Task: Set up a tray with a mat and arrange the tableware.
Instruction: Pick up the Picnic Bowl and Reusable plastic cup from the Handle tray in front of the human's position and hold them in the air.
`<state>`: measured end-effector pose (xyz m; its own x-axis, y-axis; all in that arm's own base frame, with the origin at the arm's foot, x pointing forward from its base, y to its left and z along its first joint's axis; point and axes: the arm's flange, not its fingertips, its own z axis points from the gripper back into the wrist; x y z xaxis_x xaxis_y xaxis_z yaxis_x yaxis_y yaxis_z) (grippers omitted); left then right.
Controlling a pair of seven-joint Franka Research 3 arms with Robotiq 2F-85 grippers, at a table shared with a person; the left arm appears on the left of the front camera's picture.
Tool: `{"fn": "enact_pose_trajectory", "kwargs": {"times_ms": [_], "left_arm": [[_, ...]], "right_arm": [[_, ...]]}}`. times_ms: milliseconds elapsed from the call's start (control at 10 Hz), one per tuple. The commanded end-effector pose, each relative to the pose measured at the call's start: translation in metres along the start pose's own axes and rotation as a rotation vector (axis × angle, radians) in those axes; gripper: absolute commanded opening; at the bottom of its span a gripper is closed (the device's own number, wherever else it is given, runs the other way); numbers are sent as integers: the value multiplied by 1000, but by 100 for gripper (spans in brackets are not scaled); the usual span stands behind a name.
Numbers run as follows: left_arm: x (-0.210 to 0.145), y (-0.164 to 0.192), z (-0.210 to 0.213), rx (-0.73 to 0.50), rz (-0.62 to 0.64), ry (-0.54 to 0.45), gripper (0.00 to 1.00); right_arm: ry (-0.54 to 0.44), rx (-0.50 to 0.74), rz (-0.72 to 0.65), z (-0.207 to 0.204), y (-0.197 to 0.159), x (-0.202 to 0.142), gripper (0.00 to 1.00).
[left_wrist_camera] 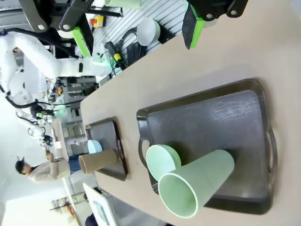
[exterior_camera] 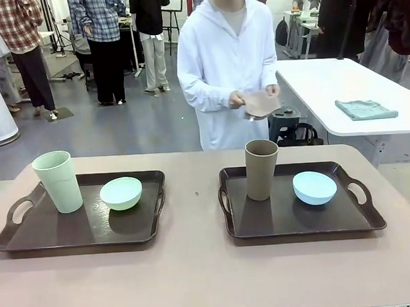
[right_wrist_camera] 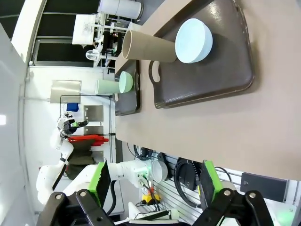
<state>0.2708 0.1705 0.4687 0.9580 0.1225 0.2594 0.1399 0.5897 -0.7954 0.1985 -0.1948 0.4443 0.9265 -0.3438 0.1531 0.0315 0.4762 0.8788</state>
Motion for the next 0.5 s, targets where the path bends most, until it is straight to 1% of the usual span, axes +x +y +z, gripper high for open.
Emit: {"fn": "enact_pose_trajectory", "kwargs": {"times_ms": [0, 400], "left_arm": [[0, -6, 2, 6, -12, -9, 100], [0, -6, 2, 6, -12, -9, 100]], "right_arm": [[-9, 19, -7, 1, -2, 1, 100], [-9, 19, -7, 1, -2, 1, 100]]}}
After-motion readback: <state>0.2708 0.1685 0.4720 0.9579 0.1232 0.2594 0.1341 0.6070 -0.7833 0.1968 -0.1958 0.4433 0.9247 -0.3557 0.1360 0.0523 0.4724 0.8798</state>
